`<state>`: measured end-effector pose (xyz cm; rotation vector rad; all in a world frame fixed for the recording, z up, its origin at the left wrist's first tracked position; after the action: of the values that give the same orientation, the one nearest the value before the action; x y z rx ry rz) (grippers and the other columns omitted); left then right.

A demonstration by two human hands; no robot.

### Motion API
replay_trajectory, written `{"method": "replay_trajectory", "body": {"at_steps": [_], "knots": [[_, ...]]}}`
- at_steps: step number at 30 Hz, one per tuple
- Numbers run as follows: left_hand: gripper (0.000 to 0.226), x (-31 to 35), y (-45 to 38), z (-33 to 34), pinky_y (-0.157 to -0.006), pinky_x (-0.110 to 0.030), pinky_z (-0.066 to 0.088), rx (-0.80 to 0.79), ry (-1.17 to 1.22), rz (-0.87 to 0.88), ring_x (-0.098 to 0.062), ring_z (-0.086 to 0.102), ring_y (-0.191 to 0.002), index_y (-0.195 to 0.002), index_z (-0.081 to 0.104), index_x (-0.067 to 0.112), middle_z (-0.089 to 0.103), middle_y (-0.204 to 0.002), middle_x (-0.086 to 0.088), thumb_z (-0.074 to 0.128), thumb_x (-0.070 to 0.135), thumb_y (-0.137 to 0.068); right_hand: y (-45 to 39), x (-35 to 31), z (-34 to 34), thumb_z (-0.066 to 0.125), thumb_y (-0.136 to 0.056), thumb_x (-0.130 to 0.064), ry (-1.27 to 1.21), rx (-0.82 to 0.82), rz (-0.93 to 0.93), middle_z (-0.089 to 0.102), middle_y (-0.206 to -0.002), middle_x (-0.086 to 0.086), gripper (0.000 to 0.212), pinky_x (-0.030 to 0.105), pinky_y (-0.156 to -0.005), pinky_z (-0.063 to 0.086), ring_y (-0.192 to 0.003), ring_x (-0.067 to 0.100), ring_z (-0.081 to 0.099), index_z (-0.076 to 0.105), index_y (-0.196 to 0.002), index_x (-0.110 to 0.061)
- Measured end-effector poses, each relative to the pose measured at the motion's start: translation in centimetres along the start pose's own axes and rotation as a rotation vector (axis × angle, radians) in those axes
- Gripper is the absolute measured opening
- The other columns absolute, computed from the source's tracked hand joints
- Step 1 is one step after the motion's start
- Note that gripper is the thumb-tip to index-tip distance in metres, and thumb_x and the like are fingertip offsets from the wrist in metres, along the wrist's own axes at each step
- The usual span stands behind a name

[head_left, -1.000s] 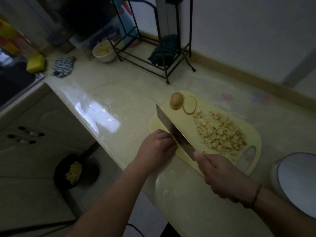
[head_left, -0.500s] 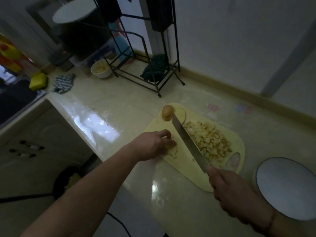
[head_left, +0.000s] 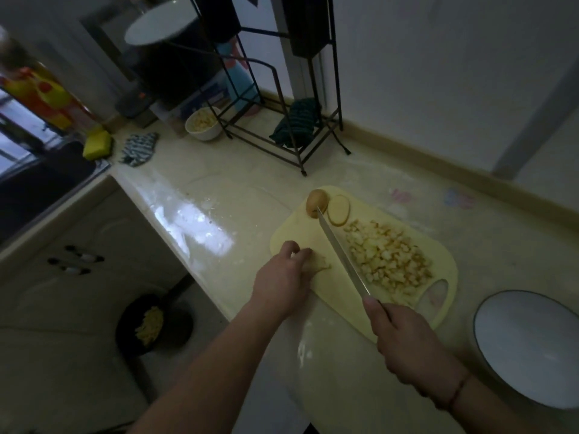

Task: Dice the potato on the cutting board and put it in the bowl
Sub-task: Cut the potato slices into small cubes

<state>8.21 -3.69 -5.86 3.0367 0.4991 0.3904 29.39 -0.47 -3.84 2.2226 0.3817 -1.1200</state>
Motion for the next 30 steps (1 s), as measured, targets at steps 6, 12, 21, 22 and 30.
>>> {"method": "replay_trajectory", "body": {"at_steps": [6,12,21,22,30], "knots": [[0.01,0.5,-0.1,-1.1,-0.049,-0.031,0.049,0.161,-0.054,0.261,-0.027,0.063,-0.075,-0.091,0.077,0.024,0.066,-0.103,-0.001,0.073,0.023,-0.082,0.3,0.4,0.1,0.03,-0.086,-0.064,0.023,-0.019,0.026,0.05,-0.05,0.001,0.06,0.022,-0.045,0.031,-0.036,0.004,0.042,0.047,-0.06,-0.013],[0.03,-0.3,0.5,-0.3,-0.054,-0.033,0.052,0.229,-0.017,0.344,-0.026,0.061,-0.074,-0.09,0.08,0.02,0.07,-0.088,0.003,0.05,0.024,-0.085,0.6,0.2,0.2,0.028,-0.082,-0.067,0.019,-0.031,0.017,0.052,-0.052,0.002,0.062,0.023,-0.046,0.031,-0.041,0.006,0.043,0.048,-0.061,-0.012],[0.025,-0.6,1.3,0.9,-0.065,-0.035,0.054,0.212,0.028,0.386,-0.027,0.061,-0.082,-0.1,0.077,0.014,0.069,-0.094,-0.003,0.056,0.013,-0.085,0.7,0.6,0.2,0.029,-0.084,-0.065,0.023,-0.031,0.031,0.053,-0.052,0.003,0.061,0.024,-0.048,0.033,-0.041,0.007,0.043,0.048,-0.061,-0.012],[0.027,-0.6,1.3,0.9,-0.067,-0.036,0.054,0.214,0.036,0.372,-0.027,0.061,-0.082,-0.102,0.076,0.013,0.068,-0.094,-0.003,0.055,0.015,-0.086,0.7,0.6,0.3,0.028,-0.083,-0.066,0.02,-0.035,0.034,0.053,-0.052,0.003,0.061,0.024,-0.048,0.033,-0.04,0.006,0.043,0.048,-0.061,-0.012],[0.026,0.3,1.0,0.3,-0.067,-0.035,0.05,0.203,0.108,0.152,-0.028,0.059,-0.076,-0.092,0.075,0.014,0.066,-0.082,-0.003,0.052,0.026,-0.091,0.5,0.8,0.3,0.027,-0.078,-0.07,0.005,-0.043,0.048,0.052,-0.051,0.003,0.064,0.024,-0.047,0.032,-0.04,0.007,0.043,0.047,-0.06,-0.012]]}}
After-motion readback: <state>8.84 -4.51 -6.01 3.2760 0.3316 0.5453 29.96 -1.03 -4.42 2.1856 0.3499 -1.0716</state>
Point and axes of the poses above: each hand's wrist, its own y-axis away from the middle knuckle, its own z-axis out of the palm, x = y × z, the point moved 5 cm from there along -y, towards the middle knuckle
